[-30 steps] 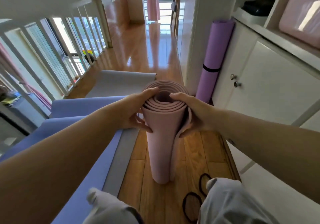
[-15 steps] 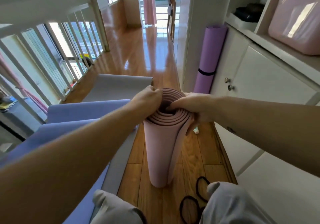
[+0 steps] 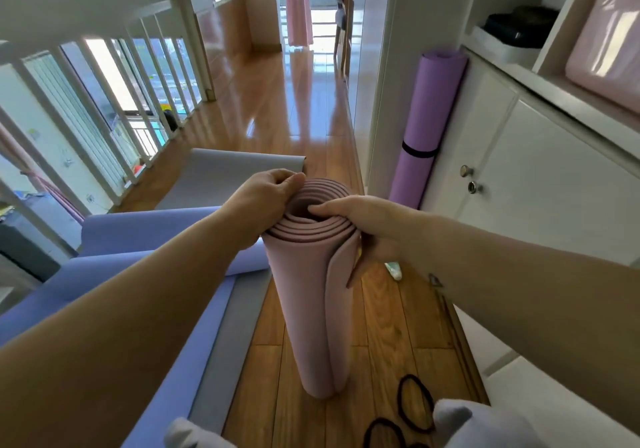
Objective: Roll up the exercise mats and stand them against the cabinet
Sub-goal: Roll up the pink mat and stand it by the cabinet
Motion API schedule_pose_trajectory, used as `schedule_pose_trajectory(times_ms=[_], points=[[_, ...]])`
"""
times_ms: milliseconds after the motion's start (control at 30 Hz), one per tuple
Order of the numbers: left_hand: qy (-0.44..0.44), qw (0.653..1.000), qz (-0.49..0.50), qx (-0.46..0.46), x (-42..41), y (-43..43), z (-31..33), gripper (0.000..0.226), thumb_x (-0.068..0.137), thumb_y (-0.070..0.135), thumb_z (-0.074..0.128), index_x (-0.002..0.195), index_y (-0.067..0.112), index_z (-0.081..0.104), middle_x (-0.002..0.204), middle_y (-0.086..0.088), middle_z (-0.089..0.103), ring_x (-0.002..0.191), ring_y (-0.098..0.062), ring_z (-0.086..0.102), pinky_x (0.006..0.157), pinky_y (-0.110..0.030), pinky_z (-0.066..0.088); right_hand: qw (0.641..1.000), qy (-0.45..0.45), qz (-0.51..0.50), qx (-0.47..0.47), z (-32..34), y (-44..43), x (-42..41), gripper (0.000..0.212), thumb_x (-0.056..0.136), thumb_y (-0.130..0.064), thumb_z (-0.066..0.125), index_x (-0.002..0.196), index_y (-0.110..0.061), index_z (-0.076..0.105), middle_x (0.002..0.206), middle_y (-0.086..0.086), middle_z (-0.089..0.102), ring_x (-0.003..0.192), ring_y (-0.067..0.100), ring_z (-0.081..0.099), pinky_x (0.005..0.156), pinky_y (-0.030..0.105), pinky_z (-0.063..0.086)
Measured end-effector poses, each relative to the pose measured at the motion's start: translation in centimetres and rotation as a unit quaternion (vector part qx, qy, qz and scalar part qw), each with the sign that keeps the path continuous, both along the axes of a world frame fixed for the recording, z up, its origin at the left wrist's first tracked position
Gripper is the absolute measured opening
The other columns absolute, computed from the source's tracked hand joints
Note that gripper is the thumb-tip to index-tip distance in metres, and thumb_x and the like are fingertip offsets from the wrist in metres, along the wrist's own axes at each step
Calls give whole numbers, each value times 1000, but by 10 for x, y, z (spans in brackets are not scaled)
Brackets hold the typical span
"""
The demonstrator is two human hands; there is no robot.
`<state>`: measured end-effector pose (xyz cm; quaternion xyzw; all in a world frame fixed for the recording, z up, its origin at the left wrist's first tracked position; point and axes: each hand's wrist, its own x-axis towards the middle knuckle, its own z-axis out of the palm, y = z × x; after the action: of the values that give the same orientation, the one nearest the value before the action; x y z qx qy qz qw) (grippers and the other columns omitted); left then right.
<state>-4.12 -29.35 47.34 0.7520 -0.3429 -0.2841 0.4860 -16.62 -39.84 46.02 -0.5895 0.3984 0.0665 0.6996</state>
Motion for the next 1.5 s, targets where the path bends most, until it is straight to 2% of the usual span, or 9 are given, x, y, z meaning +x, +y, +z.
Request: schedule_pose_trajectory(times_ms=[133, 300, 467, 833, 1067, 1233, 1333, 1400, 1500], points=[[15, 999, -31, 29, -2, 0, 2, 29, 89, 30, 64, 115, 17, 60, 103, -2, 67, 92, -14, 65, 83, -25, 53, 1000, 10, -1, -1, 5, -3, -1, 62, 75, -33, 76, 128, -19, 48, 118, 17, 62, 105, 41, 61, 76, 74, 44], [-29, 994, -67, 85, -38, 17, 9, 48, 79, 7, 71, 120, 22, 52, 107, -2, 62, 96, -16, 62, 85, -31, 55, 1000, -17, -8, -21, 6, 16, -41, 51, 80, -24, 72, 125, -16, 48, 106, 16, 66, 90, 34, 67, 78, 71, 48], [-72, 997, -16, 19, -89, 47, 3, 51, 80, 4, 67, 126, 20, 53, 111, 1, 59, 102, -14, 58, 85, -26, 52, 997, -34, -32, -59, 14, 52, -85, 37, 83, -21, 71, 115, -16, 51, 104, 15, 66, 93, 33, 67, 85, 64, 50], [-237, 960, 26, -144, -169, 93, -3, 49, 80, 1, 61, 126, 19, 55, 105, 12, 54, 95, -2, 50, 68, 5, 37, 991, -86, -91, -40, 7, 97, -156, 55, 78, -9, 72, 125, -20, 45, 115, 16, 58, 101, 37, 62, 71, 52, 58], [-396, 902, -69, -156, -173, 98, -12, 26, 91, 9, 54, 116, 14, 56, 135, -9, 49, 120, -27, 50, 93, -43, 51, 973, -163, -153, -61, -11, 96, -161, 63, 73, -6, 71, 131, -18, 47, 120, 16, 58, 106, 36, 60, 76, 53, 57], [-513, 843, -150, 55, -163, 105, -10, 47, 87, 52, 51, 126, 27, 53, 157, 0, -13, 144, -34, 7, 111, -59, 27, 966, -174, -180, -69, -5, 85, -147, 48, 81, -3, 63, 125, -11, 49, 112, 16, 60, 96, 33, 63, 69, 46, 60], [-529, 828, -139, 123, -156, 101, -19, 67, 77, 50, 67, 135, 32, 40, 147, 8, -37, 144, -36, -6, 107, -66, 27, 967, -176, -175, -59, -11, 81, -133, 49, 82, -2, 62, 127, -14, 48, 110, 12, 60, 94, 29, 62, 65, 42, 60], [-544, 823, -116, 117, -149, 92, -29, 68, 75, 45, 74, 133, 29, 42, 149, 3, -34, 143, -41, 0, 104, -65, 33, 964, -182, -185, -56, -18, 77, -124, 51, 82, -2, 62, 130, -16, 47, 112, 12, 59, 98, 30, 61, 71, 45, 60], [-584, 808, -67, 32, -124, 72, -48, 54, 68, 35, 83, 113, 17, 60, 156, -14, 6, 132, -47, 32, 86, -56, 52, 957, -199, -202, -52, -31, 61, -99, 61, 77, -5, 66, 133, -17, 45, 117, 13, 59, 105, 33, 61, 80, 52, 57]])
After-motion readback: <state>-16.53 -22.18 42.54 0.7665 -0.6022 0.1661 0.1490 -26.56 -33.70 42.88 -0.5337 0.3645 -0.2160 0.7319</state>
